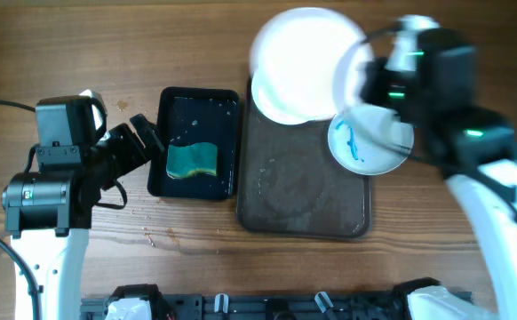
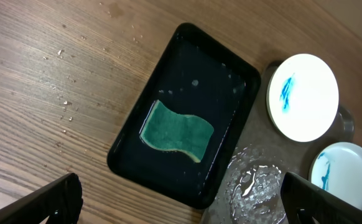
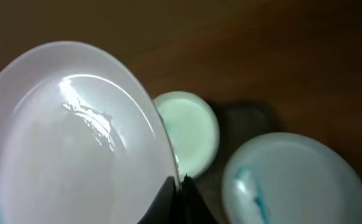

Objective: Clean dirty plates on tray and stack at the side

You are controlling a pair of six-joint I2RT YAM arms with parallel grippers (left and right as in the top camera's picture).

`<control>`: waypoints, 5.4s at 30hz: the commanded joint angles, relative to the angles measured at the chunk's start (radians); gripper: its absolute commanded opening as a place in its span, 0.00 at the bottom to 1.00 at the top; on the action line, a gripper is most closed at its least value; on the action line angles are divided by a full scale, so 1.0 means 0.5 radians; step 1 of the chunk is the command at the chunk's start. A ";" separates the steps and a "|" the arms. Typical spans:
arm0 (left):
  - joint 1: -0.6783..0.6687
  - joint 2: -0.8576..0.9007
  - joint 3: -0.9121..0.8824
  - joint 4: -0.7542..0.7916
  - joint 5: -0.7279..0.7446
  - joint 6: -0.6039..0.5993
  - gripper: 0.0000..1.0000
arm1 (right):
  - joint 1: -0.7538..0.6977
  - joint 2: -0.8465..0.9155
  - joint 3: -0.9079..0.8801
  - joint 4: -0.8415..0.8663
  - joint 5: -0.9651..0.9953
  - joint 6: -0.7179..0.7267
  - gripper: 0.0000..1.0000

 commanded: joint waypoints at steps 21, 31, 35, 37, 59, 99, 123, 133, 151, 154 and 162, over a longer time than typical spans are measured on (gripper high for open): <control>0.013 0.004 0.031 0.006 0.017 0.040 1.00 | -1.172 1.120 -0.312 -0.270 0.478 -0.018 0.04; 0.013 0.004 0.031 0.006 0.017 0.040 1.00 | -0.911 0.788 -0.346 -0.338 0.494 -0.060 0.45; 0.013 0.004 0.031 0.006 0.017 0.040 1.00 | -0.910 0.590 -0.346 -0.188 -0.452 -0.745 0.49; 0.013 0.004 0.031 0.006 0.017 0.040 1.00 | -0.894 0.616 -0.405 -0.159 -0.504 -0.772 0.55; -0.050 0.004 0.031 0.007 0.018 0.040 1.00 | -0.526 0.277 -0.710 -0.331 -0.529 -0.613 0.04; -0.421 1.467 0.078 0.174 -0.044 0.145 0.76 | 0.111 0.011 -0.712 -0.122 -0.153 -0.436 0.34; -0.443 1.194 0.538 -0.117 -0.133 0.145 0.04 | 0.110 0.679 -0.729 -0.077 -0.257 -0.504 0.44; -0.703 1.189 0.591 -0.110 0.071 0.122 0.04 | 0.111 1.000 -0.780 0.171 -0.342 -0.544 0.20; -1.263 1.895 0.491 0.670 0.332 -0.308 0.04 | 0.111 1.002 -0.928 0.292 -0.108 -0.377 0.04; -1.266 2.060 0.491 0.740 0.302 -0.306 0.04 | 0.111 1.002 -0.928 0.271 -0.108 -0.383 0.04; -1.235 2.090 0.491 0.397 -0.848 -0.176 0.04 | 0.111 1.002 -0.928 0.261 -0.108 -0.379 0.04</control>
